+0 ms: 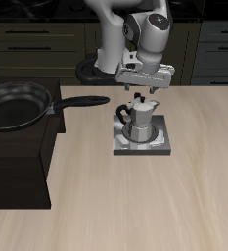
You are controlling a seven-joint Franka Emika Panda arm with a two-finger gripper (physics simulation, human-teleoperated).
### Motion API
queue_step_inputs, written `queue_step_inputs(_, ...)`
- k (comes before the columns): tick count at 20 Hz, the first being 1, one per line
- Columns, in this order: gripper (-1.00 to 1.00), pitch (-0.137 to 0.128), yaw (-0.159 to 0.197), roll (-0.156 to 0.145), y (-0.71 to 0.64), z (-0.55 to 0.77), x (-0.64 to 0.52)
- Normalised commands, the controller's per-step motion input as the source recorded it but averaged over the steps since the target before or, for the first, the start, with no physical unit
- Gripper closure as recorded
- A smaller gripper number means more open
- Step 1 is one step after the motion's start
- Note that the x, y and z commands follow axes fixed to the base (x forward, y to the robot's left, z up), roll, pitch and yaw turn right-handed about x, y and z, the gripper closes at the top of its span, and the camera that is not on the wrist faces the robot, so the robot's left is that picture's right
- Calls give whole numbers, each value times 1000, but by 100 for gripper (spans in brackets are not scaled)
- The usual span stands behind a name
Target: Place the moka pot on the stove and turn on the stove
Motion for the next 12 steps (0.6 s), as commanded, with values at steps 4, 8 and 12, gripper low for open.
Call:
queue_step_inputs(4, -100, 34, 16, 17, 15, -294, -167)
queue_step_inputs(8, -100, -5, -7, 29, 6, -112, -221)
queue_step_inputs(12, -100, -3, -8, 14, -91, -141, -145)
